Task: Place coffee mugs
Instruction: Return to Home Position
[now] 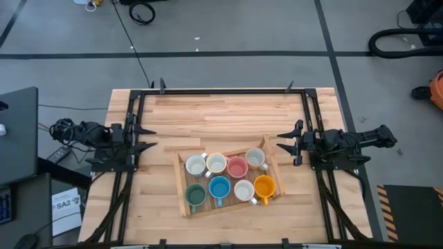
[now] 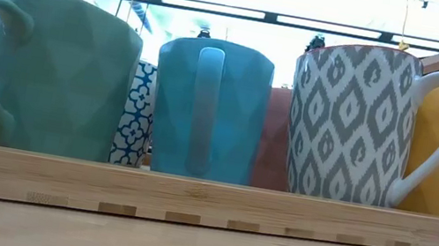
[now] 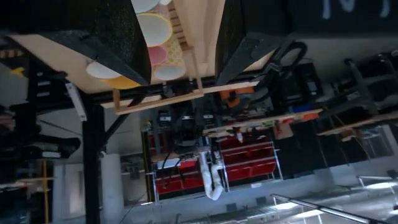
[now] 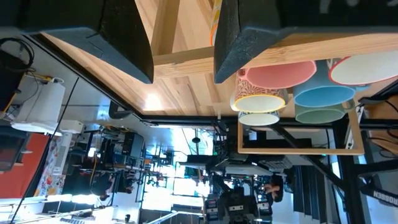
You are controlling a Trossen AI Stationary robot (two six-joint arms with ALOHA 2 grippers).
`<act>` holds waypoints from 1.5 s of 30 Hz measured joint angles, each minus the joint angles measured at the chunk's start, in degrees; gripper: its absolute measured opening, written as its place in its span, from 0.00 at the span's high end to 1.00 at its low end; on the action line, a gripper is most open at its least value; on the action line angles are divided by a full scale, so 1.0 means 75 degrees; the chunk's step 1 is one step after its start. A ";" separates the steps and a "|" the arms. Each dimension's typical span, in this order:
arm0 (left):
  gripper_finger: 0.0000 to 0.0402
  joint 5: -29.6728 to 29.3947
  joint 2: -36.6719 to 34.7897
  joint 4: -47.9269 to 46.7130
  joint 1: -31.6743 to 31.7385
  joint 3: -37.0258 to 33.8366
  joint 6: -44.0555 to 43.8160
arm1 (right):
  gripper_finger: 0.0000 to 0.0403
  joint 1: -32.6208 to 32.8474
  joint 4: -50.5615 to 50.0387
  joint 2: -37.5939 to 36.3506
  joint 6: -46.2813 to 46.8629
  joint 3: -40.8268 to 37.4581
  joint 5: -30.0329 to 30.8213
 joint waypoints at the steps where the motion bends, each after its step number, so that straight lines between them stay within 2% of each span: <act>1: 0.54 -0.0050 -0.0093 0.0005 0.0000 -0.0083 0.0072 | 0.57 0.0000 0.0002 0.0000 0.0000 0.0000 0.0000; 5: 0.54 -0.0076 -0.0314 0.0329 0.0000 -0.0489 0.0358 | 0.57 0.0000 0.0002 0.0003 -0.0003 0.0000 0.0001; 10: 0.54 -0.0073 -0.0371 0.1334 0.0101 -0.1187 0.0825 | 0.57 0.0000 0.0004 0.0003 0.0000 0.0000 0.0001; 18: 0.54 -0.0066 -0.0364 0.2757 0.1036 -0.2328 0.0885 | 0.57 0.0000 0.0004 0.0000 -0.0003 0.0000 0.0001; 23: 0.54 0.0437 -0.0362 0.2684 0.1699 -0.2485 0.0491 | 0.57 0.0000 0.0004 0.0003 -0.0003 0.0000 0.0000; 29: 0.54 0.1199 -0.0362 0.1846 0.2182 -0.2513 0.0004 | 0.57 0.0000 0.0002 0.0003 -0.0005 0.0000 0.0001; 34: 0.54 0.1210 -0.0362 0.1174 0.2323 -0.2513 -0.0514 | 0.57 0.0000 0.0002 0.0003 -0.0006 0.0000 0.0001; 45: 0.54 0.1755 -0.0362 0.0685 0.2320 -0.2513 -0.0719 | 0.57 0.0000 0.0002 0.0003 -0.0105 0.0000 0.0001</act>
